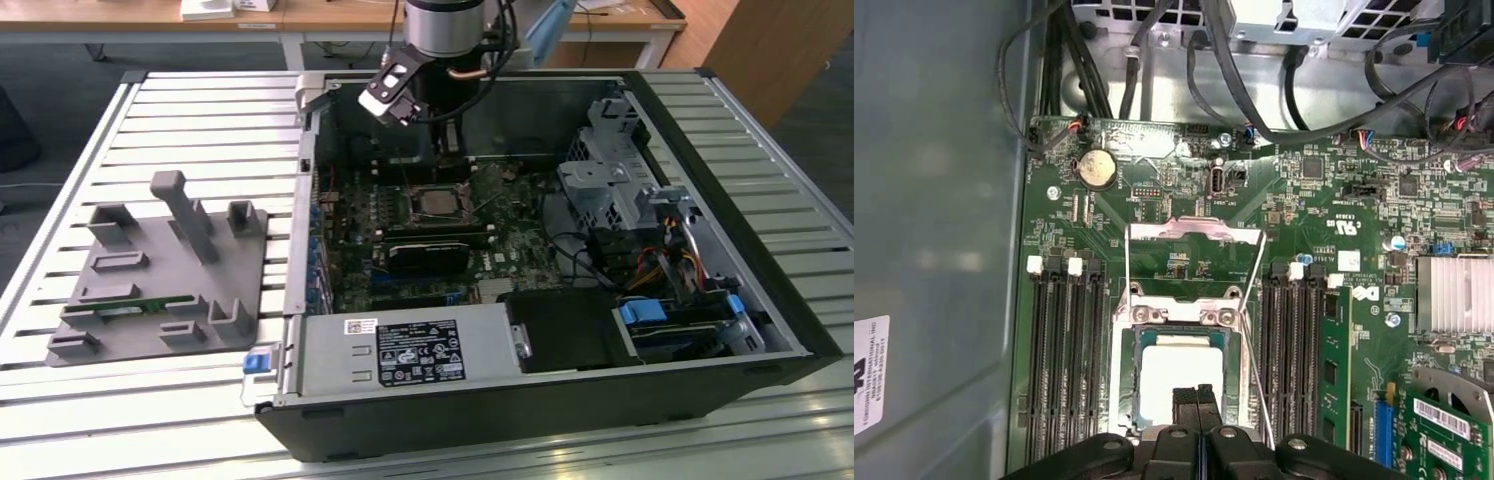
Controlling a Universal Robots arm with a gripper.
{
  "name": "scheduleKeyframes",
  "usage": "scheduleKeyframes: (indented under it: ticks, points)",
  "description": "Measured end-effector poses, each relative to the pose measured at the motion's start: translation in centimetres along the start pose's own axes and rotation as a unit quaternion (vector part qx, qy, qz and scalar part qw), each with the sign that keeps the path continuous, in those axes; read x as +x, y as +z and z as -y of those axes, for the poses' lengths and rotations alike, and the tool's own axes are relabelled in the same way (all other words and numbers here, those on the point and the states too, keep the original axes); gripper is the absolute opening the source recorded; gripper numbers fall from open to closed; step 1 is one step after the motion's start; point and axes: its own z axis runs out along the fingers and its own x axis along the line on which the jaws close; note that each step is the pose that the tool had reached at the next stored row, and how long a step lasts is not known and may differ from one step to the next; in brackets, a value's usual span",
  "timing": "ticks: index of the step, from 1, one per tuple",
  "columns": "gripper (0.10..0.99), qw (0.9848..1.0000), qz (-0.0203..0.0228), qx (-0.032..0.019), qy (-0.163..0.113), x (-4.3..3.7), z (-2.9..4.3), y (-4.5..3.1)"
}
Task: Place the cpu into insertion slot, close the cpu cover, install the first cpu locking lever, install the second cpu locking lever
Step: 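Close the cpu cover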
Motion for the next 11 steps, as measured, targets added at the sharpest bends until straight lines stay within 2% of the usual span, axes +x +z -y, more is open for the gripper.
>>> scheduleKeyframes:
  ticks: [5, 11]
  points:
    - [0.106, 1.0, 0.0, 0.0, 0.0, -0.02, -0.05, -0.59]
    - [0.106, 1.0, 0.0001, 0.0002, 0.001, -0.09, -0.13, -1.85]
